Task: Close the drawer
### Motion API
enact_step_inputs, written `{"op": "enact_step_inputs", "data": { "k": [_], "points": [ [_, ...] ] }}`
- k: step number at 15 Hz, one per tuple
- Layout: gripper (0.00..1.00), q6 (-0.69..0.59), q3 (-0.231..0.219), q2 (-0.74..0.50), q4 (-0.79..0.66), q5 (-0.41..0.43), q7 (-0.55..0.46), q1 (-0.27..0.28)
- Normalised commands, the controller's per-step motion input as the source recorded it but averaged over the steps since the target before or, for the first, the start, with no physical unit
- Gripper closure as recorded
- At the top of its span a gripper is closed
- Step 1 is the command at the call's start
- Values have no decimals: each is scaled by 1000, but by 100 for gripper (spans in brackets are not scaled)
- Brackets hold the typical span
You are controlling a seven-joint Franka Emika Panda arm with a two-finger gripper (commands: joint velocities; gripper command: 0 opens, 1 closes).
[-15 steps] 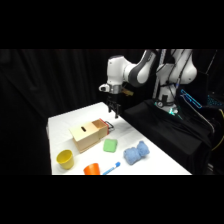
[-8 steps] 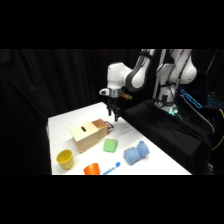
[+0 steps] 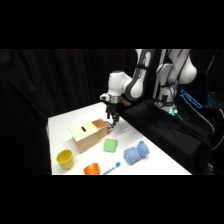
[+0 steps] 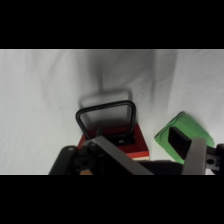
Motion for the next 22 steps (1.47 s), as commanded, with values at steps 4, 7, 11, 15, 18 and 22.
{"op": "enact_step_inputs", "data": {
  "k": [4, 7, 11, 15, 18, 22],
  "points": [
    [0, 306, 193, 235, 114, 159, -106, -126],
    [0, 296, 226, 254, 156, 118, -87, -191],
    [0, 246, 170, 288, 200, 39, -60, -186],
    [0, 168, 119, 230, 180, -4, -54, -170],
    [0, 142, 100, 156, 129, -350, 213, -217],
    [0, -21, 72, 101, 200, -366, 227, -184]
  ]
}}
